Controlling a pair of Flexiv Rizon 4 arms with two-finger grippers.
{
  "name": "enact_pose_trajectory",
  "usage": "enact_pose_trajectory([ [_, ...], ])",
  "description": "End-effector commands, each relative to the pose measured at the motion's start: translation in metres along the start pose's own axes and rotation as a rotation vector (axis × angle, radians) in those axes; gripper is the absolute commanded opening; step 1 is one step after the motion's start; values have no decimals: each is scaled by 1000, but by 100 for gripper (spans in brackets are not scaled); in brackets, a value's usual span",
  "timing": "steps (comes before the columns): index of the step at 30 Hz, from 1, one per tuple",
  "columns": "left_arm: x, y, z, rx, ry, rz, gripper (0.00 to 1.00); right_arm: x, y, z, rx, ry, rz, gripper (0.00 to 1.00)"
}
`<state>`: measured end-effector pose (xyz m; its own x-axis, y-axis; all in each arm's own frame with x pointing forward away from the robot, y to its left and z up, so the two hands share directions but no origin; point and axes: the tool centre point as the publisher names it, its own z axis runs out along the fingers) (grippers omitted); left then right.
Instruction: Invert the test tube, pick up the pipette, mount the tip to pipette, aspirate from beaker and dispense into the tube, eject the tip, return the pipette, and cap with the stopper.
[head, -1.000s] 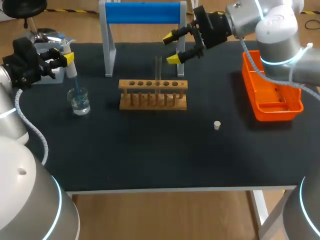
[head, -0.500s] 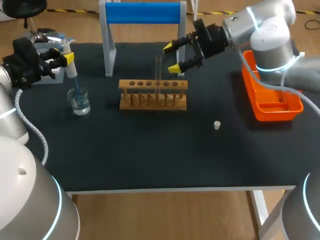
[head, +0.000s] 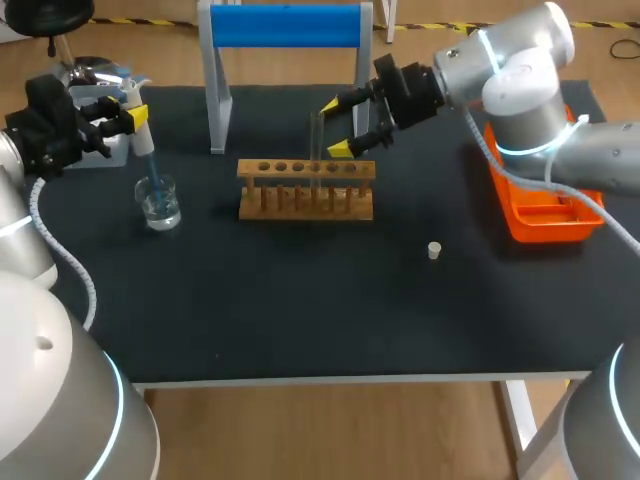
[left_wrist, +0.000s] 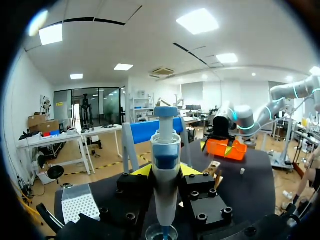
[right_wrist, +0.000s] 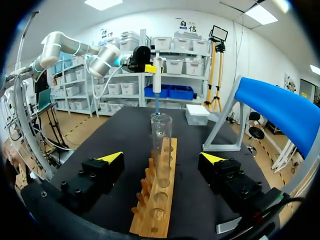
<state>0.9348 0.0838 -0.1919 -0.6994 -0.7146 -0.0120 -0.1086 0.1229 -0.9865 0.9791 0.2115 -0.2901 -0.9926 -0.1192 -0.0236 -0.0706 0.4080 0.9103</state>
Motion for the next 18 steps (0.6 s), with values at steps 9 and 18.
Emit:
enact_pose_trajectory([
  [9,0,0,1,0,-3,0,0,9,1,19,85,-26,-11,100],
  [18,0,0,1,0,-3,0,0,9,7,24,148,-59,11,100],
])
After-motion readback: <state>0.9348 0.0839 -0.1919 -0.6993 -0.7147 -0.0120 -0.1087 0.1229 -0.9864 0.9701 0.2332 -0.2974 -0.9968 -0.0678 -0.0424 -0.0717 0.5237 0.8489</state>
